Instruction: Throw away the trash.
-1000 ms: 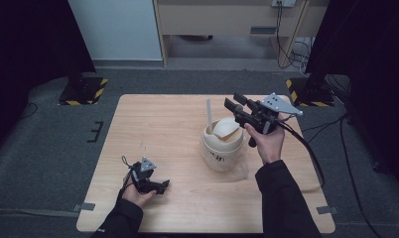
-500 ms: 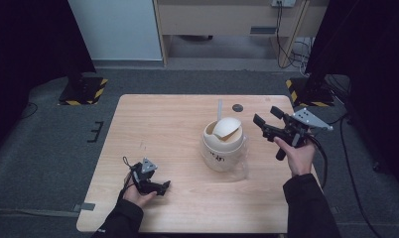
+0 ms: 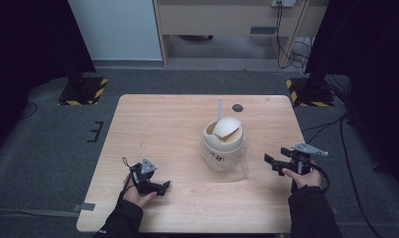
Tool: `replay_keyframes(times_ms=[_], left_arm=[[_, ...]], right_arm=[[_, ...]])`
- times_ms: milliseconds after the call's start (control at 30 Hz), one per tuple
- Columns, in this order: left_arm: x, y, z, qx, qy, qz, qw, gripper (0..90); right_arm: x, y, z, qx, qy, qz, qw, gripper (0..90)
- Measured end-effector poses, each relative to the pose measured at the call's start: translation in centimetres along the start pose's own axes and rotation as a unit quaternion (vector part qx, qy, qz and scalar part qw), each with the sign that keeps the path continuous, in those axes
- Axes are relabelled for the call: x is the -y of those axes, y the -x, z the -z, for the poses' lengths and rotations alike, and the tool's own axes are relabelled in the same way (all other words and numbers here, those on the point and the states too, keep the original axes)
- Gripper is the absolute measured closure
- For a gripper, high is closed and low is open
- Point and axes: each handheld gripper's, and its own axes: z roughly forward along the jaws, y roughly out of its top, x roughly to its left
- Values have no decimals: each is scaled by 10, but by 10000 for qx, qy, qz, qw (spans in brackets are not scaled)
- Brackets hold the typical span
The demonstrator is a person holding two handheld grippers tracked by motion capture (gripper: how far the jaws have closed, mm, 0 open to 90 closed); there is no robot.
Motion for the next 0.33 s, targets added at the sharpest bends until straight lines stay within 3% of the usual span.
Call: replay_keyframes(times_ms=[100,233,333], left_arm=[[0,0,0,6,4,4,10000,0],[0,-1,0,37,0,-30,10000,0],[1,-2,1,81,-10,-69,9999,0]], right_arm=[[15,11,-4,140,-389,46,9991,154],[28,22,-7,410,-840,320,9951,131],[31,27,-7,564,-996,468,9923,109]])
